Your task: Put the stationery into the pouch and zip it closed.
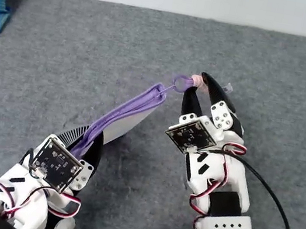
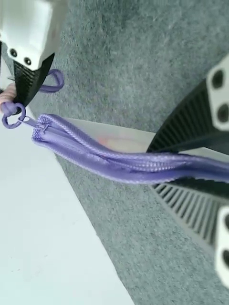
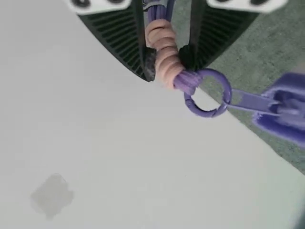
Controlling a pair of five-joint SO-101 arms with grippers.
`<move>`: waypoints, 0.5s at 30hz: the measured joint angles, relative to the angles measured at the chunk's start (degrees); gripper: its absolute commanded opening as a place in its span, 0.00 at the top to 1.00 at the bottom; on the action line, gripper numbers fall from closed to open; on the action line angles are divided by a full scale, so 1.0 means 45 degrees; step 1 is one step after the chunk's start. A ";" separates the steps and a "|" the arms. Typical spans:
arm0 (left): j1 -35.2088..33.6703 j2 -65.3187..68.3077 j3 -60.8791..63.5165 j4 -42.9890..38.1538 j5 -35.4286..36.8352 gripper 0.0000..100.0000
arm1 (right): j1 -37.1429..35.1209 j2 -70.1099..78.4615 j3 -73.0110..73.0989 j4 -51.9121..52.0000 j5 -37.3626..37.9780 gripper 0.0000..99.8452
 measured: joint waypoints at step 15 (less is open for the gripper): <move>-0.4024 -0.0215 0.2286 -0.4005 0.1954 0.74 | -0.1856 -0.5490 0.0039 0.7502 -0.3770 0.59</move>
